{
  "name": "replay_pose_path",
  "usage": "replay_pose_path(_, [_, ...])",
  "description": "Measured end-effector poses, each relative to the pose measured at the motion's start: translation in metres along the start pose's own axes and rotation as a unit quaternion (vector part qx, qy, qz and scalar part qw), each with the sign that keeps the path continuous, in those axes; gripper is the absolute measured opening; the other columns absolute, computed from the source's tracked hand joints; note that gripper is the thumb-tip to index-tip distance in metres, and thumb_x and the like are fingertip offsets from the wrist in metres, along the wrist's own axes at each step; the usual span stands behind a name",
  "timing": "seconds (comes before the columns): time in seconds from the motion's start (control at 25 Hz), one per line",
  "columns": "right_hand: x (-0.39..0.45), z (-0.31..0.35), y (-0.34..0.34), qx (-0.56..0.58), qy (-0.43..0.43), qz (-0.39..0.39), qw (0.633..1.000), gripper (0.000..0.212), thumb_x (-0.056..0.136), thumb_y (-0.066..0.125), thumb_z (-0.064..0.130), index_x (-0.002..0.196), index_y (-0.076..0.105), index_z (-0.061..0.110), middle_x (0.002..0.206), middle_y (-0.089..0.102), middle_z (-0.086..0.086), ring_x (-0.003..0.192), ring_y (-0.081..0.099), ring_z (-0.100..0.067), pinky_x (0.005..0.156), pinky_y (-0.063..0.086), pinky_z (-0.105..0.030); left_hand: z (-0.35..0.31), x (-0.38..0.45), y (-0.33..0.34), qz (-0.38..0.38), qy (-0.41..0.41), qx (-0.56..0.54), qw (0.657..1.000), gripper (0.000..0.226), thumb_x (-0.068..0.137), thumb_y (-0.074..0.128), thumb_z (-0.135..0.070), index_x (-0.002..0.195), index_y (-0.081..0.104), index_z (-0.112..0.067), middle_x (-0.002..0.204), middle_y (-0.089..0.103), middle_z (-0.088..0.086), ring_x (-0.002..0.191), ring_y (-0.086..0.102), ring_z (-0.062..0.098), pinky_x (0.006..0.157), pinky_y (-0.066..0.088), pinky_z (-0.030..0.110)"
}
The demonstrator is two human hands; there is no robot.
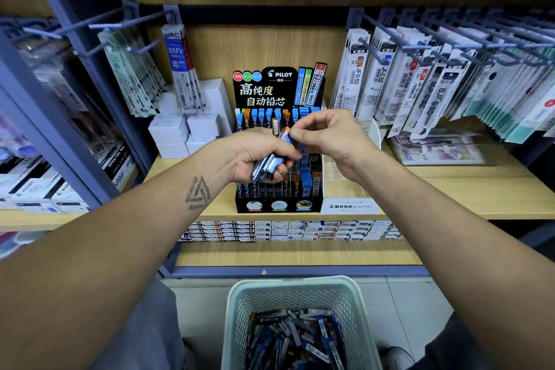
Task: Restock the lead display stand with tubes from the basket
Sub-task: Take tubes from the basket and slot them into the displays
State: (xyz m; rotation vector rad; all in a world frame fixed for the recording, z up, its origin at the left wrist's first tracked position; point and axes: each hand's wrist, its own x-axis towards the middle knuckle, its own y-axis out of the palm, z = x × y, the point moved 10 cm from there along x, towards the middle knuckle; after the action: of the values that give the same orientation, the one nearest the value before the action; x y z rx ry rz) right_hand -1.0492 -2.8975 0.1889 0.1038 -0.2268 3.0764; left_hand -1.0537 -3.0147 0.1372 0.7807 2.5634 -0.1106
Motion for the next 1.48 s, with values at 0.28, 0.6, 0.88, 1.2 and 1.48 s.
replay_pose_path(0.28, [0.003,-0.009,-0.004,0.042,0.053,0.014,0.998,0.013,0.080,0.075,-0.008,0.089,0.071,-0.001,0.082,0.071,-0.014,0.073,0.069,-0.022,0.072,0.059,-0.034,0.000,0.001,0.007,0.020,0.005,-0.036,0.999,0.013,0.089,0.064,0.006,0.093,0.059,-0.005,0.074,0.054,0.014,0.051,0.052,0.015,0.043,0.045,0.022])
replay_pose_path(0.6, [0.006,-0.008,-0.037,0.119,0.057,-0.069,0.989,0.014,0.085,0.067,-0.011,0.096,0.070,-0.002,0.087,0.071,-0.017,0.068,0.068,-0.021,0.065,0.058,-0.024,-0.003,-0.005,0.008,0.027,-0.005,-0.078,0.997,0.009,0.094,0.066,-0.015,0.095,0.060,-0.007,0.071,0.055,0.006,0.049,0.048,0.009,0.040,0.040,0.016])
replay_pose_path(0.88, [0.008,0.016,-0.048,0.100,-0.046,-0.038,0.993,0.018,0.084,0.069,-0.011,0.098,0.072,0.000,0.089,0.072,-0.017,0.079,0.070,-0.022,0.081,0.059,-0.030,-0.006,-0.002,-0.008,-0.028,0.006,-0.158,0.987,0.018,0.097,0.063,-0.022,0.085,0.058,-0.009,0.067,0.053,0.003,0.044,0.044,0.006,0.039,0.037,0.015])
replay_pose_path(1.2, [0.011,0.032,-0.064,-0.102,-0.085,-0.095,0.987,0.010,0.088,0.073,0.001,0.096,0.073,0.007,0.074,0.070,-0.010,0.060,0.067,-0.016,0.065,0.059,-0.028,-0.006,0.000,-0.022,-0.097,0.003,-0.107,0.990,0.016,0.096,0.060,-0.007,0.083,0.051,-0.009,0.064,0.052,0.006,0.042,0.046,0.009,0.037,0.037,0.016])
replay_pose_path(1.48, [0.010,0.039,-0.063,-0.170,-0.117,-0.121,0.971,0.007,0.087,0.076,0.009,0.090,0.074,0.014,0.075,0.072,-0.006,0.067,0.070,-0.021,0.069,0.061,-0.033,-0.017,0.004,-0.025,-0.135,0.038,-0.045,0.989,0.015,0.092,0.064,-0.004,0.080,0.055,-0.007,0.060,0.054,0.010,0.043,0.048,0.013,0.039,0.037,0.018])
